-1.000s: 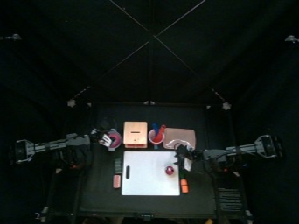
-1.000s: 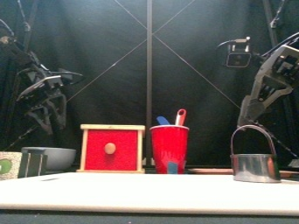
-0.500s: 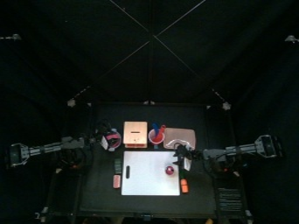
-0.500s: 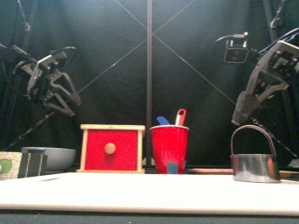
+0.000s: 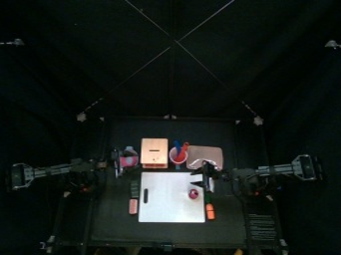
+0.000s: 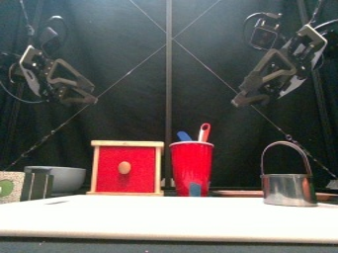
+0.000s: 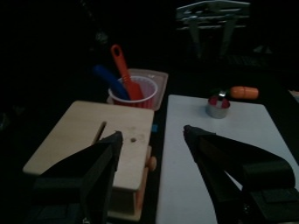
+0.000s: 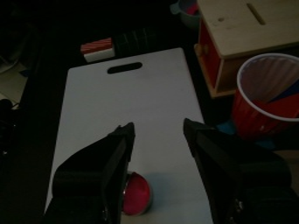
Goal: Get the cutter from the drawer then cut the dough then place the extra dough in the bowl
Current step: Place the extra dough in the bowl
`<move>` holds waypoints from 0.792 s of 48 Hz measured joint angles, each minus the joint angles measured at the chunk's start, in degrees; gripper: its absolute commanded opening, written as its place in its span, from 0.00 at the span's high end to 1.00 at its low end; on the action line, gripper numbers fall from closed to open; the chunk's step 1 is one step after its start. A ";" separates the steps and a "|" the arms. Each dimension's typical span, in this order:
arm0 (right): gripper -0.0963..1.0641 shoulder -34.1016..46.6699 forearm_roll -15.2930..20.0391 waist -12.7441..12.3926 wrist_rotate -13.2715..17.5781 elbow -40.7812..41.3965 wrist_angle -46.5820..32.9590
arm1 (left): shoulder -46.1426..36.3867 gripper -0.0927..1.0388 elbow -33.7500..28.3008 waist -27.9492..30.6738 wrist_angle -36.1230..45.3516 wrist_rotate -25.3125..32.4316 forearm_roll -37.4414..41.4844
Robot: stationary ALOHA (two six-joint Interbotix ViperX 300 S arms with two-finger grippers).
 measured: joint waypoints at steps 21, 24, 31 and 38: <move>0.19 0.00 -1.49 -2.72 -0.09 2.64 -5.19 | 0.00 0.09 0.44 -6.59 -3.34 5.27 -7.38; 0.19 0.00 -1.49 -2.72 -0.09 2.64 -5.27 | -0.09 0.09 0.44 -6.59 -3.34 5.98 -7.29; 0.19 0.00 -1.67 -3.16 -0.09 2.64 -5.27 | -0.09 0.09 0.88 -6.94 -3.25 7.82 -5.36; 0.19 0.00 -1.85 -4.92 -0.26 2.64 -5.27 | -0.09 0.09 1.05 -7.29 -3.25 8.79 -3.16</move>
